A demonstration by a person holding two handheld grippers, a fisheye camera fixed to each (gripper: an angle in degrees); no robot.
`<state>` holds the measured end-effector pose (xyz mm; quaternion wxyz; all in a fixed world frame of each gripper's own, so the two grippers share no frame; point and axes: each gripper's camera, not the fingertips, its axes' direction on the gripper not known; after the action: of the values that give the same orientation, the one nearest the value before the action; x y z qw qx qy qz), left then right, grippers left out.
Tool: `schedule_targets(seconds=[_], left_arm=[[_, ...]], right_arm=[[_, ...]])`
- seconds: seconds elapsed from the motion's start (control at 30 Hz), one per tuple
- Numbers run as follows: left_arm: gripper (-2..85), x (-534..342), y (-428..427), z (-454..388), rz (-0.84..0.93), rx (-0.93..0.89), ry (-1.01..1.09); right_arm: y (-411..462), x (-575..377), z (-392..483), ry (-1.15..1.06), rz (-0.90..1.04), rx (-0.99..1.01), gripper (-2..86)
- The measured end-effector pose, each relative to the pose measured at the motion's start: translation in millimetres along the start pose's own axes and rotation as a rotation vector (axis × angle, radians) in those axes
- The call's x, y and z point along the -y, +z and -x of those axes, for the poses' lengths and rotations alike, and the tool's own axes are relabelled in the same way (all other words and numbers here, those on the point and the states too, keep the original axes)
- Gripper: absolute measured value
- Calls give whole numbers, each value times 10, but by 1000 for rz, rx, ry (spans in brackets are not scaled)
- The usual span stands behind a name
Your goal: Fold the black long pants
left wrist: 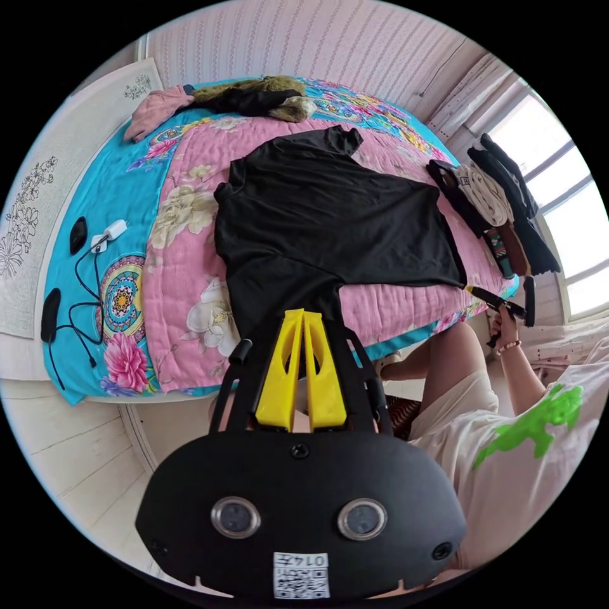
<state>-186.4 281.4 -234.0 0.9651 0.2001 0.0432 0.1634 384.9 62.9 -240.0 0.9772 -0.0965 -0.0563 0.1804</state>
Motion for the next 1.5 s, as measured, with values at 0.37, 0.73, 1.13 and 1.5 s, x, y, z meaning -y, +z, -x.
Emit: schedule_targets(seconds=[0.37, 0.73, 1.13, 1.5], left_arm=[[-10, -232, -314, 60, -30, 18, 6], [-9, -306, -362, 225, -1, 29, 34], [55, -500, -266, 852, 55, 5, -94], [81, -684, 127, 1341, 147, -83, -127]], right_arm=[[165, -209, -74, 8, -67, 140, 11], [362, -117, -452, -521, 274, 238, -1], [793, -91, -350, -478, 403, 220, 4], [1217, -169, -536, -280, 434, 431, 59]])
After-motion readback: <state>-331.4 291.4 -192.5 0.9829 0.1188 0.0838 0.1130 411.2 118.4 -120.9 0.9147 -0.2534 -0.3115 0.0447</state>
